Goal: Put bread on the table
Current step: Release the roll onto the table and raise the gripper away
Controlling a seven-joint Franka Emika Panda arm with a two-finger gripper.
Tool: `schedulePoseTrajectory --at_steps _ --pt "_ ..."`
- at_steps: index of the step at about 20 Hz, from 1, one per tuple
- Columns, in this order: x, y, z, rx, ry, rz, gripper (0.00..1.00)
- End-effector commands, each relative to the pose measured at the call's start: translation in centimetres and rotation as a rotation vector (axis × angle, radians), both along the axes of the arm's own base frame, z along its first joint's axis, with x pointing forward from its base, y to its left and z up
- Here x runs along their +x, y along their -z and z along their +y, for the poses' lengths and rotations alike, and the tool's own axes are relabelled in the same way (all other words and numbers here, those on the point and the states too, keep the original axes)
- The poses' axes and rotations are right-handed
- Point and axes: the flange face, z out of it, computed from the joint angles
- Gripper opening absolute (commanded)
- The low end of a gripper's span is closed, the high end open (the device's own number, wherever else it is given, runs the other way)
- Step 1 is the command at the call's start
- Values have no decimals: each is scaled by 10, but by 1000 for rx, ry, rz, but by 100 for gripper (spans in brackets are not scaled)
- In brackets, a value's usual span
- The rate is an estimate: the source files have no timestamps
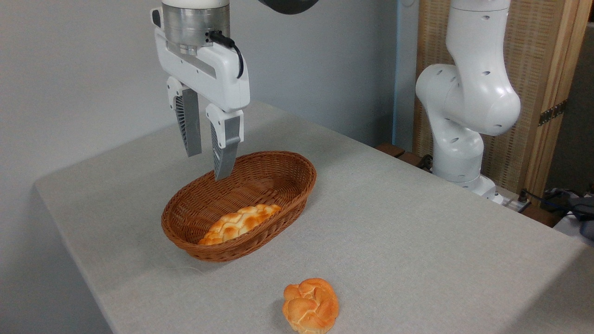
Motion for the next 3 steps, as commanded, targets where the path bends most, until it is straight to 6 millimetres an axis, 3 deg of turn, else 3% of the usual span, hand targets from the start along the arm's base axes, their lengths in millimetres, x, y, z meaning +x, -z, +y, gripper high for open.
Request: schedulePoseTrajectory --at_steps 1,3 --pt "-5 -9 8 11 -20 20 100" --pt "-6 -8 15 9 -32 31 100"
